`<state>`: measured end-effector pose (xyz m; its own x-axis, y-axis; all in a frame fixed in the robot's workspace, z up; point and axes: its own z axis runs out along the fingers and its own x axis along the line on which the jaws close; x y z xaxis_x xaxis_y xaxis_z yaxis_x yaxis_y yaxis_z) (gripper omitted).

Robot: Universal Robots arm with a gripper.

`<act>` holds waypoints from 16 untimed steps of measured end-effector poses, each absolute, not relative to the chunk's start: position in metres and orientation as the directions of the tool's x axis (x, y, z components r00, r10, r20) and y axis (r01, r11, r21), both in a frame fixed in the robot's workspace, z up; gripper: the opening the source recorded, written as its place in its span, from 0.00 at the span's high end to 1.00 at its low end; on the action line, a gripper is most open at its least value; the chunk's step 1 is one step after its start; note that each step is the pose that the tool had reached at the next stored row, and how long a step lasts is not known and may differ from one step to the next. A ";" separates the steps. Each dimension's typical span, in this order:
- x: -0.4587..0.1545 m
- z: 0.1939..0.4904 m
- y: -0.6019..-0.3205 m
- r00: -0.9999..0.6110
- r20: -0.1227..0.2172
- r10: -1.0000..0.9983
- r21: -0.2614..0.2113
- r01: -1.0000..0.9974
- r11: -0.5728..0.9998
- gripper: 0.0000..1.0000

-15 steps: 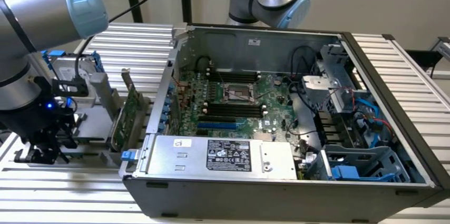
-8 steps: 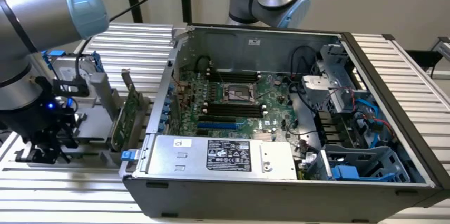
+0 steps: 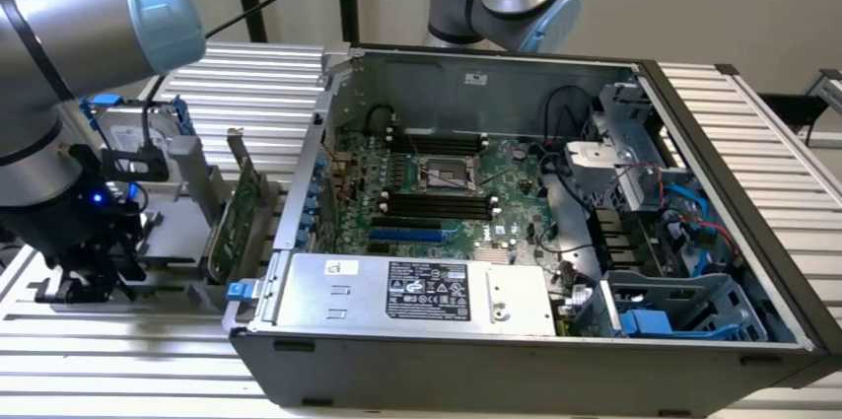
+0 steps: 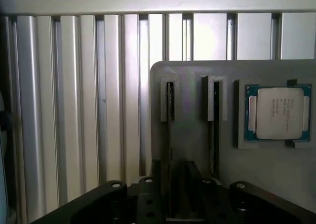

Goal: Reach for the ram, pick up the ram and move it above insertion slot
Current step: 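Pick up the ram and move it above insertion slot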

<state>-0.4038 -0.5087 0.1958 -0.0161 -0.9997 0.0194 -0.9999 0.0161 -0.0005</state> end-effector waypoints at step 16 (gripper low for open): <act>-0.404 0.195 -0.509 -0.016 0.019 -1.000 -0.001 -1.000 0.016 0.86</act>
